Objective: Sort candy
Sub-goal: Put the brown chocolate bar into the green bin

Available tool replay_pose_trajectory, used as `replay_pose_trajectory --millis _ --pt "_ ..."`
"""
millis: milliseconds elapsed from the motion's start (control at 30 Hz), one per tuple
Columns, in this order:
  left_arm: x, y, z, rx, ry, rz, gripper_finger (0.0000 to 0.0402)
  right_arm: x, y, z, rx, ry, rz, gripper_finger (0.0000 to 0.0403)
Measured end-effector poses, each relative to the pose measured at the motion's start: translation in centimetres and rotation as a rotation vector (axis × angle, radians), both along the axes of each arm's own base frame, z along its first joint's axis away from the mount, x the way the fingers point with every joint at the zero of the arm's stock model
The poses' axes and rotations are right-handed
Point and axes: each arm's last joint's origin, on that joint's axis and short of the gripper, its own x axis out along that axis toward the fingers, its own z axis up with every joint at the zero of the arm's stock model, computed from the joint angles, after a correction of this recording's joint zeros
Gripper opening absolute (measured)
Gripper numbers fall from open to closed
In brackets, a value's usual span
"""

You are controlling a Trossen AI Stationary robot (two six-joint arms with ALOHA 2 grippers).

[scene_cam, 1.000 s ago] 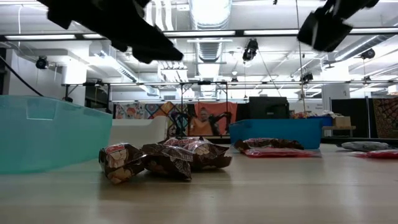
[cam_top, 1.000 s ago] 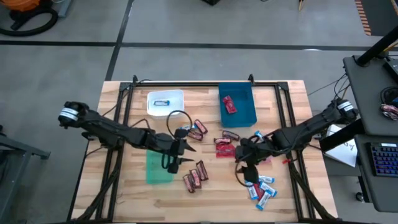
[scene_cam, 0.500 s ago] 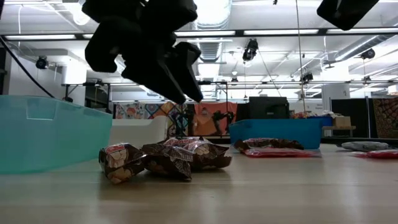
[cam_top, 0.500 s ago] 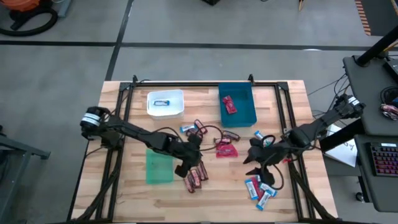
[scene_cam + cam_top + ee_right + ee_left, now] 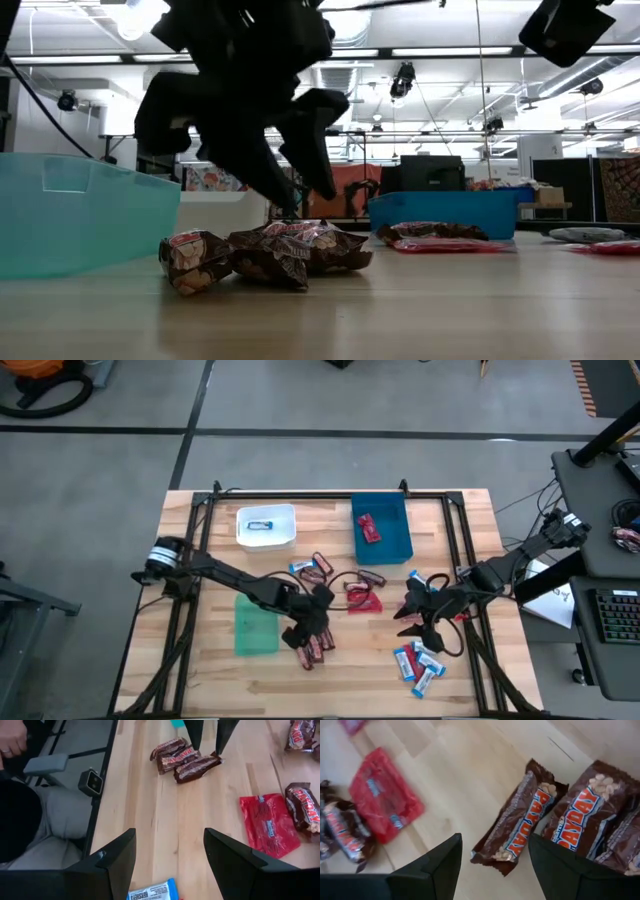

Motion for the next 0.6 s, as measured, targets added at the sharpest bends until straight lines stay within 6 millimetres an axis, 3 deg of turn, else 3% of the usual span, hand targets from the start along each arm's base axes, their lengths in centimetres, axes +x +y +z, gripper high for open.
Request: replay_pose_trajectory --millis 600 --pt "0.8 0.2 -2.6 0.000 0.031 -0.066 0.0209 0.2 0.1 0.2 0.019 -0.023 -0.003 0.0221"
